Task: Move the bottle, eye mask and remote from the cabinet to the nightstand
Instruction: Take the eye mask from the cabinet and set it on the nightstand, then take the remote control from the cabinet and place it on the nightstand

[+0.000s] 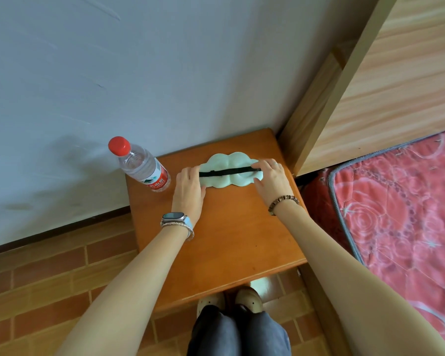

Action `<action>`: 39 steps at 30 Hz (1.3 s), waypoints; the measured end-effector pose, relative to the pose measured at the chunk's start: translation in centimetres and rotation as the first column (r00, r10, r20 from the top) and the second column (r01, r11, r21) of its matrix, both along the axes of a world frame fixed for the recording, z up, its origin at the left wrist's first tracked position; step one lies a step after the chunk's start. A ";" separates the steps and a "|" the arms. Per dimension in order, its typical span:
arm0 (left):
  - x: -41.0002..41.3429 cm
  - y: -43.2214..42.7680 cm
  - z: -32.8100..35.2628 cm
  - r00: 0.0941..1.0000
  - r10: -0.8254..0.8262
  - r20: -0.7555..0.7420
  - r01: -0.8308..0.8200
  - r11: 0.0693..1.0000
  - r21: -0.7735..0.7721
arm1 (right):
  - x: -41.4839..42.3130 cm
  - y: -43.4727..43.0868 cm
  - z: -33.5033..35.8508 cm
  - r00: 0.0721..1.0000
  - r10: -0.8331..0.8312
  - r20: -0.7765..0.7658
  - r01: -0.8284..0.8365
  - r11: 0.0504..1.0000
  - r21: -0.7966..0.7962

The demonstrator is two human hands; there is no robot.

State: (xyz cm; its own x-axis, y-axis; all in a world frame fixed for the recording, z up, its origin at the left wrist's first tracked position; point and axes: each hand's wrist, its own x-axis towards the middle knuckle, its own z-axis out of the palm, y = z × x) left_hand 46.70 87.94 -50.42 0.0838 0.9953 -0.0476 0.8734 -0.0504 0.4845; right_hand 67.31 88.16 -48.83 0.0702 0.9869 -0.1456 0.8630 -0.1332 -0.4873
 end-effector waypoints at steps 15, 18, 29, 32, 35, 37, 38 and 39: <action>-3.3 -13.5 22.9 0.986 -0.036 -0.164 0.051 0.995 0.086 | -2.6 -12.4 23.5 0.978 0.189 0.091 -0.193 0.981 0.032; -3.9 -15.9 25.6 0.985 -0.012 -0.175 0.028 0.995 0.093 | -3.3 -14.1 26.1 0.963 0.240 0.125 -0.245 0.969 0.025; -9.9 -21.9 28.7 0.948 0.081 -0.309 -0.084 0.996 0.001 | -9.3 -15.9 30.2 0.910 0.378 0.171 -0.371 0.926 -0.069; -12.6 -22.9 29.0 0.937 0.122 -0.327 -0.134 0.991 -0.013 | -12.0 -15.8 30.8 0.880 0.442 0.176 -0.433 0.897 -0.086; -15.3 -23.5 29.4 0.915 0.202 -0.349 -0.223 0.974 -0.022 | -15.0 -15.6 31.3 0.846 0.505 0.173 -0.499 0.863 -0.080; -17.0 -24.1 30.0 0.900 0.263 -0.348 -0.281 0.960 -0.001 | -16.8 -15.6 31.7 0.821 0.548 0.163 -0.544 0.836 -0.072; -17.7 -24.6 30.3 0.891 0.292 -0.347 -0.309 0.951 0.006 | -17.7 -15.6 31.8 0.805 0.570 0.164 -0.568 0.821 -0.065; -18.2 -25.1 30.7 0.882 0.315 -0.351 -0.332 0.943 0.011 | -18.5 -15.6 32.0 0.790 0.589 0.168 -0.589 0.806 -0.055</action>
State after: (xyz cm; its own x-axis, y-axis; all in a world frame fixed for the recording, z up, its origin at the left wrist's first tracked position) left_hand 28.46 62.86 -19.69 -0.2728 0.9600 -0.0630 0.9490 0.2792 0.1467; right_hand 48.85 72.53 -16.78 -0.5016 0.8450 -0.1854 0.8422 0.4281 -0.3277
